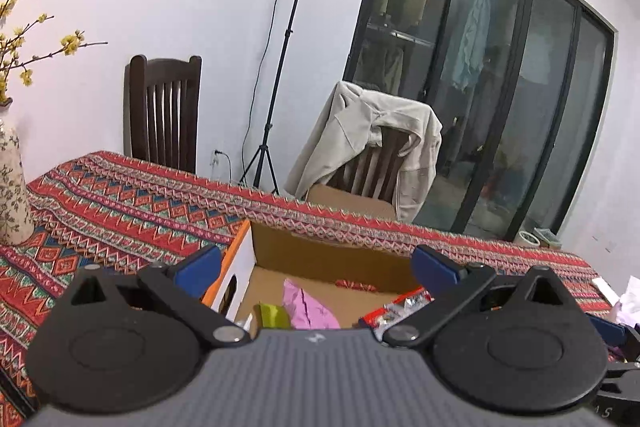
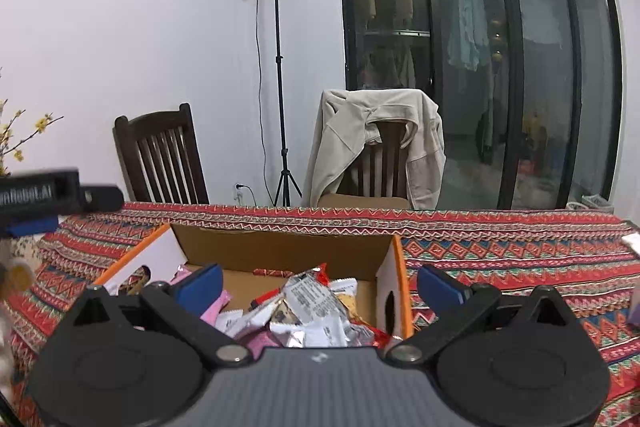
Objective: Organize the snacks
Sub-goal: 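Return both tools to the snack pile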
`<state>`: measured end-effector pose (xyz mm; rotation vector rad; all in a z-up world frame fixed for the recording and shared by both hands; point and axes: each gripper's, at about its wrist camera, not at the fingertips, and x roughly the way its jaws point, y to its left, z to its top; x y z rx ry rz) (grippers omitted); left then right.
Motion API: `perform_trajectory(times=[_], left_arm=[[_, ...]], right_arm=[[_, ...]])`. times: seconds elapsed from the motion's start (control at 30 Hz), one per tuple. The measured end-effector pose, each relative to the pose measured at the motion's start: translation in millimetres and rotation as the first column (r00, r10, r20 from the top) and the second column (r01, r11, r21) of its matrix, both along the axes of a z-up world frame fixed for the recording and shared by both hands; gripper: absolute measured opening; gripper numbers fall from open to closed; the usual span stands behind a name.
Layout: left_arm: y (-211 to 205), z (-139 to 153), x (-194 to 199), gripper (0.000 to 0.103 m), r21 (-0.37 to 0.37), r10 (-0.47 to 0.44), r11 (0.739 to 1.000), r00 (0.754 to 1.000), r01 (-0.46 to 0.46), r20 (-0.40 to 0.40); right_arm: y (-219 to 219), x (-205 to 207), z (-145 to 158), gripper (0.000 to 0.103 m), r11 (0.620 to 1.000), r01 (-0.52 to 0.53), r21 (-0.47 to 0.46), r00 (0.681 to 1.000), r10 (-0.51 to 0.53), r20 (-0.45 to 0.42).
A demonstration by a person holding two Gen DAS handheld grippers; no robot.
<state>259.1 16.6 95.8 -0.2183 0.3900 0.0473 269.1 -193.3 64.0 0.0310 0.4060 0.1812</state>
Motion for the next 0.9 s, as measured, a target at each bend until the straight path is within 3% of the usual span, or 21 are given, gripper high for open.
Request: perform_trajectory(times=[0.43,0.63,0.9], left_arm=[[15,-33,-44,0.103,0.131,-0.028,0.99,0.993,0.043,-0.111],[25,-59,-61,0.103,0.128,-0.043,0.99,0.99,0.061,-0.136],[25,-84,-63,0.103,0.136,-0.082,0.986,0.987,0.1,-0.136]], right_arm=[[-26,-35,-22,0.103,1.0,0.005,-0.026,0.996,-0.007,-0.085],[-33,-47,-46,0.103,0.999,-0.007,-0.033,0.991,0.003,-0.133],[-42,-42,-77,0.103,0.999,0.009,0.051,0.984,0.0,-0.178]])
